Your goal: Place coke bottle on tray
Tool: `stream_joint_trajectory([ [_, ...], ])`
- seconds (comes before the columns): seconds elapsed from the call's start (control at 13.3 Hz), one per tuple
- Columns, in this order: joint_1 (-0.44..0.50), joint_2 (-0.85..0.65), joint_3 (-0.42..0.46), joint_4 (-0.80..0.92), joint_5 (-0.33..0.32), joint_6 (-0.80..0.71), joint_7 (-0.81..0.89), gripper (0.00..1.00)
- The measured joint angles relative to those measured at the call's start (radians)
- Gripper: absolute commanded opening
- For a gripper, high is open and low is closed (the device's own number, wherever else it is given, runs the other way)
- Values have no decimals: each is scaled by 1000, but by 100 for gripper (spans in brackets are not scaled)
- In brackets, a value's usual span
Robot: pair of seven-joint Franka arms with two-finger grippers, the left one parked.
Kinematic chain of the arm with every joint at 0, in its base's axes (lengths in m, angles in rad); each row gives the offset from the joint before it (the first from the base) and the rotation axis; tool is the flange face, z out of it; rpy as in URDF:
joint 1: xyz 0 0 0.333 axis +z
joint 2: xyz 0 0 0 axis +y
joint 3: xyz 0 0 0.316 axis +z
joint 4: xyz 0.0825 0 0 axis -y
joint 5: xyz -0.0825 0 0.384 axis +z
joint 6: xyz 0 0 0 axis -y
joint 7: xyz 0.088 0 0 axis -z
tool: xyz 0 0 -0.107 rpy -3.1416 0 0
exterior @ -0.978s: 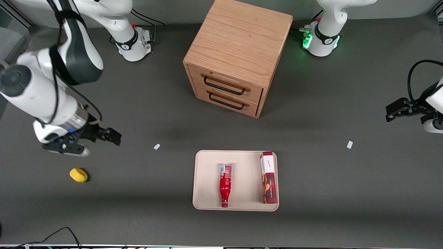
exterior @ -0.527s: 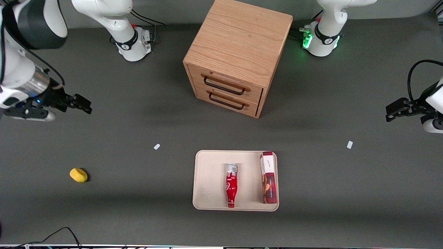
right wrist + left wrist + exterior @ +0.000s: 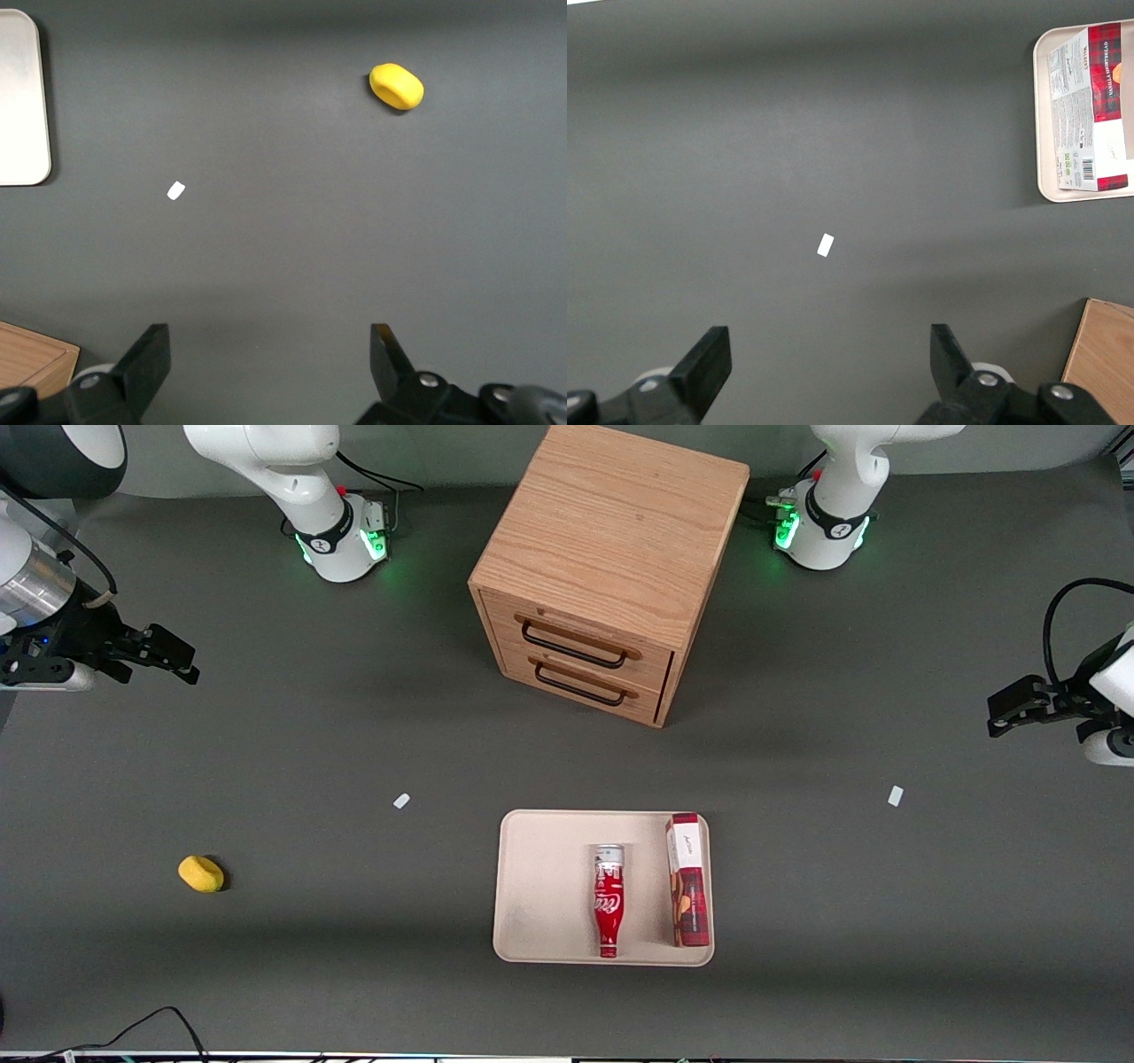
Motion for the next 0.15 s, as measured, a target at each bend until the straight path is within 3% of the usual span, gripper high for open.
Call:
stream_joint_trajectory([
  [0.15,0,0,0,5,0,0,1,100],
])
